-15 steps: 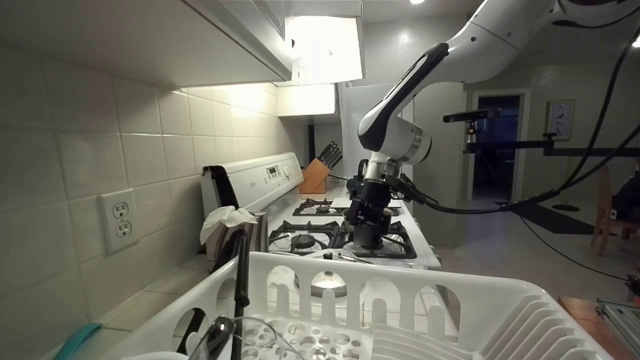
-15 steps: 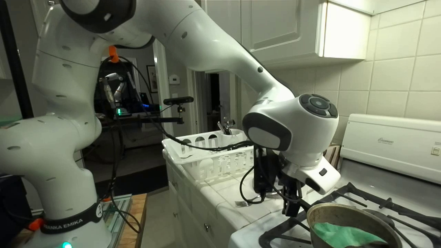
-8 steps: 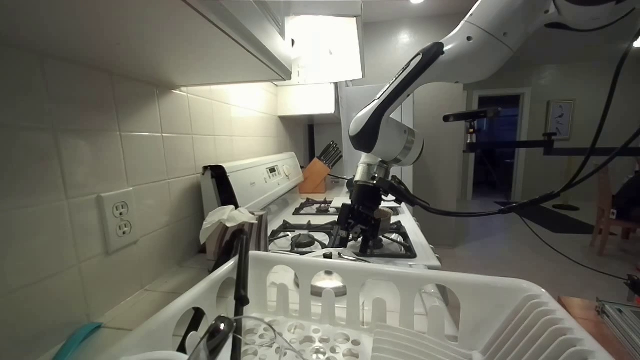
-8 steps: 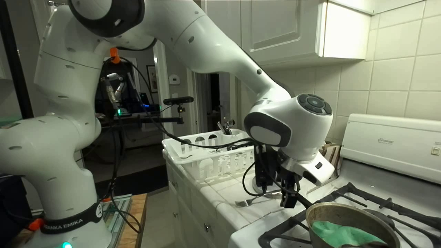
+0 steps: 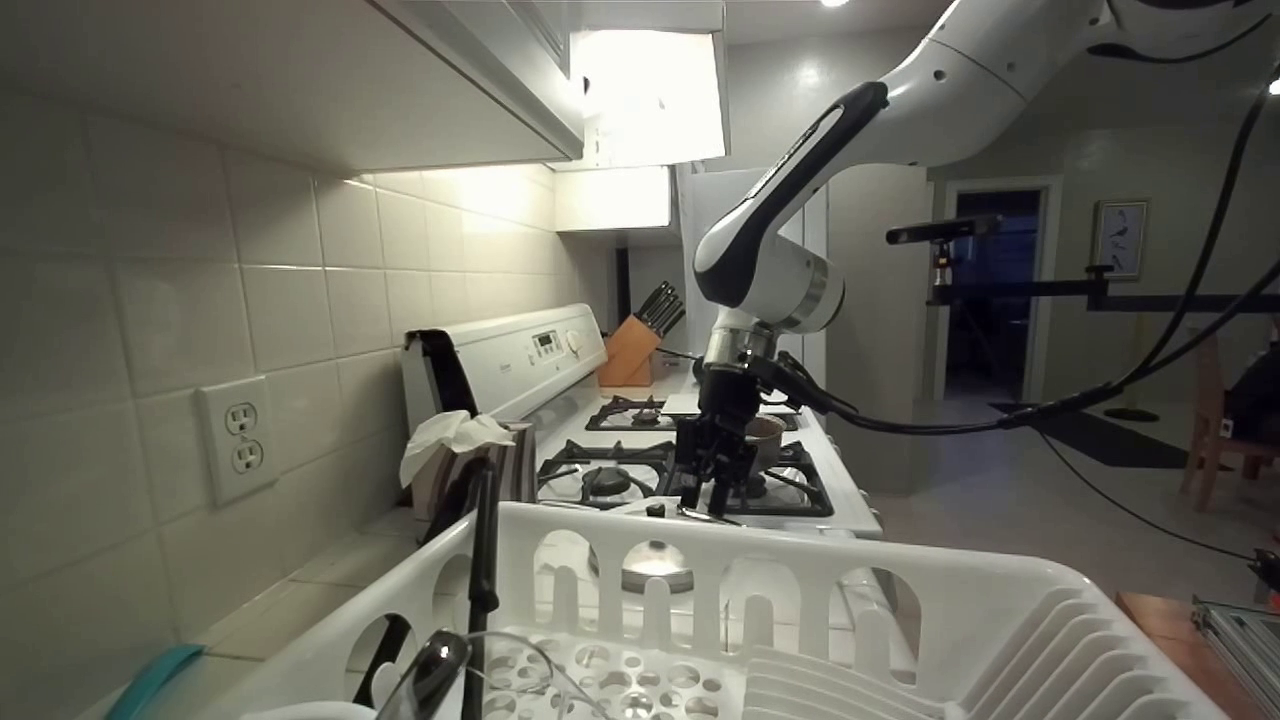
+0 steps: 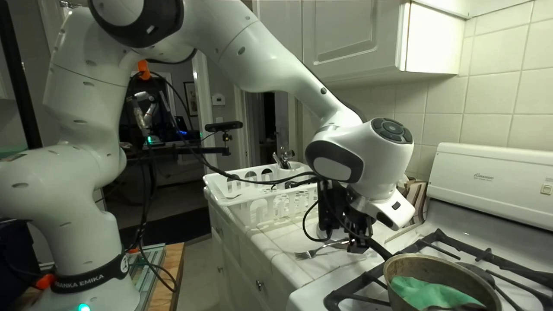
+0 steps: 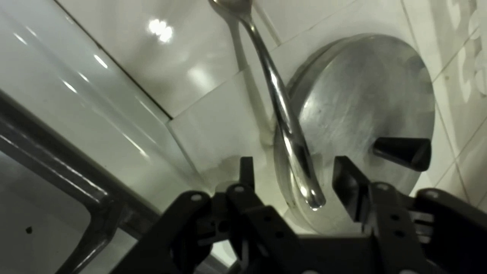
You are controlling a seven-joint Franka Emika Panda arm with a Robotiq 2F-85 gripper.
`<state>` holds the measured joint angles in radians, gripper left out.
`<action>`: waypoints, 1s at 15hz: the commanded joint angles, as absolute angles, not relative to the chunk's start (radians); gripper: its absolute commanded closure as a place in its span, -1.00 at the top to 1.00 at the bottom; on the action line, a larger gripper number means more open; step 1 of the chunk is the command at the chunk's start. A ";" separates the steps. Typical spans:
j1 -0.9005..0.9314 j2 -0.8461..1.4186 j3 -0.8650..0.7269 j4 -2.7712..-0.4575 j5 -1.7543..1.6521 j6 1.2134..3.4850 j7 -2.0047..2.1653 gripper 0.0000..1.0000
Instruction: Use the fork to remove the green cloth from the pot, put the green cloth in the white drying rack and put the fork back in the pot
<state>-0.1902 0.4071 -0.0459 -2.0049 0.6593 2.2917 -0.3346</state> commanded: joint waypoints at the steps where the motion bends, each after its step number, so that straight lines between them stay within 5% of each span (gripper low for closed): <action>1: -0.190 0.426 -0.040 -1.979 0.632 2.296 -0.289 0.15; 5: -0.188 0.436 -0.039 -1.968 0.630 2.298 -0.270 0.21; 12: -0.164 0.466 -0.028 -1.945 0.578 2.298 -0.218 -0.04; 13: -0.163 0.468 -0.026 -1.940 0.573 2.297 -0.211 -0.41; 15: -0.162 0.468 -0.023 -1.936 0.565 2.298 -0.201 -0.58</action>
<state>-0.1657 0.4419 -0.0321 -1.9646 0.6011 2.2916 -0.2442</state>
